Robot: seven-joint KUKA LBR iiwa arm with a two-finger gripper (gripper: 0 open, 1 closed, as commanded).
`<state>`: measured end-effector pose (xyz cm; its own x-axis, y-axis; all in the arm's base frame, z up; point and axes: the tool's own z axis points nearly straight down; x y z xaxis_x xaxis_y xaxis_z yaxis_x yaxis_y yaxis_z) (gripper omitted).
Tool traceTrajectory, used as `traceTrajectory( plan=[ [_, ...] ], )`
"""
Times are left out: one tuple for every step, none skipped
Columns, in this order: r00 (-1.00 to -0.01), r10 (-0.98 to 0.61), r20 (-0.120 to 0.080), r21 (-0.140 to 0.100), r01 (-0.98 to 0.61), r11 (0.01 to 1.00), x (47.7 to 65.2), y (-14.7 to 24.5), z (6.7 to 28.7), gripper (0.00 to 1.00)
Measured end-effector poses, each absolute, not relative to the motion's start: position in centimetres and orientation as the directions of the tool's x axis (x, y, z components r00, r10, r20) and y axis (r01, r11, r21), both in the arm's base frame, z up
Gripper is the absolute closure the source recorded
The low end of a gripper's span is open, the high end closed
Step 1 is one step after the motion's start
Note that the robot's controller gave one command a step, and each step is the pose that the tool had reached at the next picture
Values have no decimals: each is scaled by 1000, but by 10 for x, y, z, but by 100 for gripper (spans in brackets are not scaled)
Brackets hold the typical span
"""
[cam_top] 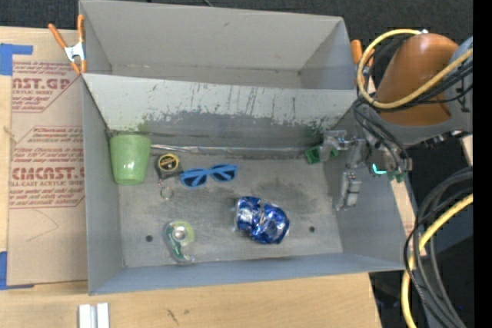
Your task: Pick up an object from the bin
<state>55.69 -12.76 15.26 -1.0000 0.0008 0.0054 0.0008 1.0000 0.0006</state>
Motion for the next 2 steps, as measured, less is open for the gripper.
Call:
traceTrajectory(
  plan=[
    [-997,-82,6,5,-82,997,552,-58,81,0],
    [-986,-167,2,4,-167,986,498,0,69,0]
  ],
)
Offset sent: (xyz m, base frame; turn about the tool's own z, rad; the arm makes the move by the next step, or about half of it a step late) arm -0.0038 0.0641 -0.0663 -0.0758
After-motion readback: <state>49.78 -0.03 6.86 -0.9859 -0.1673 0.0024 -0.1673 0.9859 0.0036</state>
